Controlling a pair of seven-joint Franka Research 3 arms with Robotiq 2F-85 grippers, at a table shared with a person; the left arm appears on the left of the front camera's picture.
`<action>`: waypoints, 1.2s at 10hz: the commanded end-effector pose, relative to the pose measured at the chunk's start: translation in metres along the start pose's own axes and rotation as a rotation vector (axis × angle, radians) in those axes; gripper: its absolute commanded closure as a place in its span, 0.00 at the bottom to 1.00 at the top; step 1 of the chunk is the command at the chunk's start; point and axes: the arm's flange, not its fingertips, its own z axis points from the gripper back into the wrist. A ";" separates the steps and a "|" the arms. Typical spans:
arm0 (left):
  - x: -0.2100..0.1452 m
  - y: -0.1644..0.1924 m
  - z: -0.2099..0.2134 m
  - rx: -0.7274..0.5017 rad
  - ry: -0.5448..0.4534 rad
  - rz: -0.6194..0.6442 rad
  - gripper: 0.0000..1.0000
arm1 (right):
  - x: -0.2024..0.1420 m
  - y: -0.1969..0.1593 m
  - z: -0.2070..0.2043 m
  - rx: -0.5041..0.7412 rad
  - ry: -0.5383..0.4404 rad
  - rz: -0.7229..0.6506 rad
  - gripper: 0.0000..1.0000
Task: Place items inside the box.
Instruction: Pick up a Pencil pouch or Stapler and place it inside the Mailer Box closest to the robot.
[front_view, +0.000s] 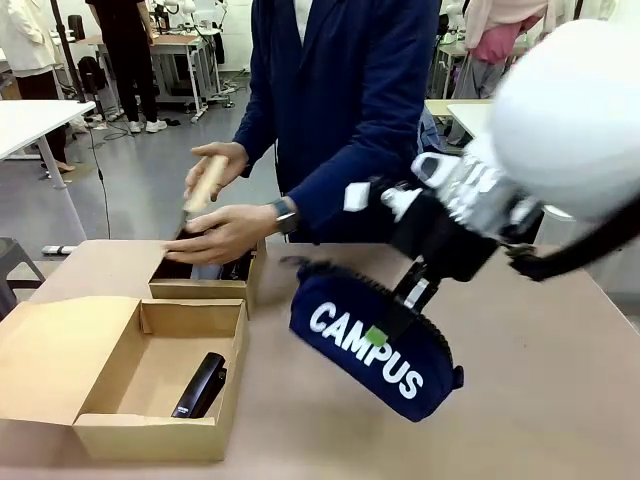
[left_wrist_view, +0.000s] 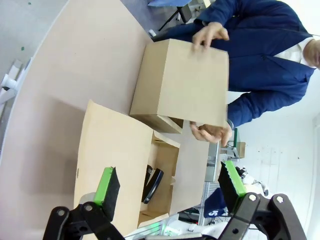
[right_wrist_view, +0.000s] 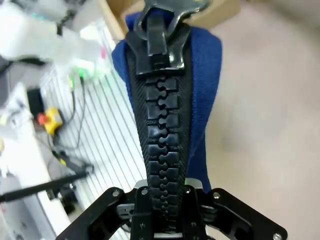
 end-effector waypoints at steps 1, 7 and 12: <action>-0.002 0.001 -0.001 -0.026 -0.009 -0.019 0.00 | -0.025 0.028 -0.009 -0.009 -0.100 -0.027 1.00; -0.002 0.001 -0.001 -0.026 -0.009 -0.019 0.00 | -0.008 0.003 -0.005 -0.012 -0.004 -0.026 0.93; -0.002 0.001 -0.001 -0.026 -0.009 -0.019 0.00 | 0.083 0.046 -0.071 0.110 0.241 -0.115 0.93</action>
